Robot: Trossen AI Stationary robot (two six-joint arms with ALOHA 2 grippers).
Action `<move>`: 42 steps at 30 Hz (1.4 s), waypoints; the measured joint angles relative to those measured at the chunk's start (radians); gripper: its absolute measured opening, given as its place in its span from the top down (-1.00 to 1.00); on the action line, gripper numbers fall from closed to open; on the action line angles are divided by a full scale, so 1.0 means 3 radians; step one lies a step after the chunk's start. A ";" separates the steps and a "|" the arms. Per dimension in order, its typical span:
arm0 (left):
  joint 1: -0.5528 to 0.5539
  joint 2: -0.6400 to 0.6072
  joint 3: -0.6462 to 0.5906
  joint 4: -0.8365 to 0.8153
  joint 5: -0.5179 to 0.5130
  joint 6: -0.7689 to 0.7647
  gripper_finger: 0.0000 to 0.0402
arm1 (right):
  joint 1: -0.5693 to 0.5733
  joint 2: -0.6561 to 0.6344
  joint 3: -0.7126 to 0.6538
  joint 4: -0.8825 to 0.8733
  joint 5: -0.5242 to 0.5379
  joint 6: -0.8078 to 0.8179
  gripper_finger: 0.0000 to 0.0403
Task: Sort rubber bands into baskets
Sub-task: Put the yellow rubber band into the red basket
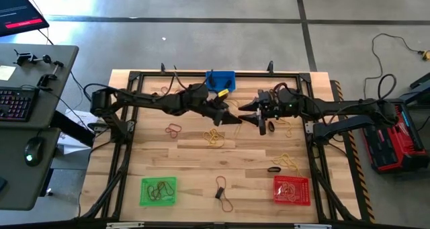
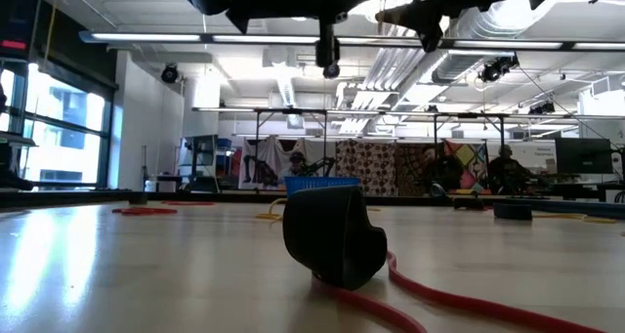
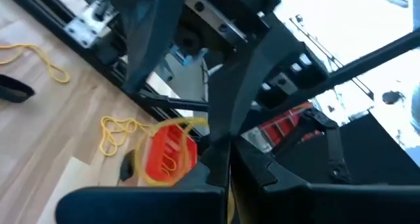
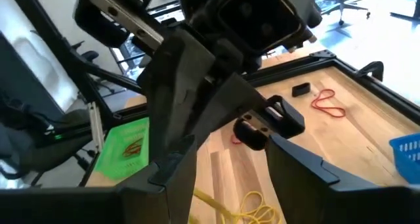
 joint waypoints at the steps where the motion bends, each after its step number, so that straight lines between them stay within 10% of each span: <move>1: 0.0009 0.0001 0.0012 0.0002 0.0062 0.0006 1.00 | 0.0000 -0.0001 0.0000 -0.0012 -0.0001 -0.0007 0.15; 30: 0.0181 0.0000 0.0015 0.0004 0.0291 -0.0089 1.00 | 0.0327 0.0262 0.0804 -0.1401 0.0467 -0.1019 0.10; 42: 0.0203 -0.0005 0.0015 0.0006 0.0257 -0.0062 1.00 | 0.0319 0.0286 0.1101 -0.1891 0.0631 -0.1090 0.93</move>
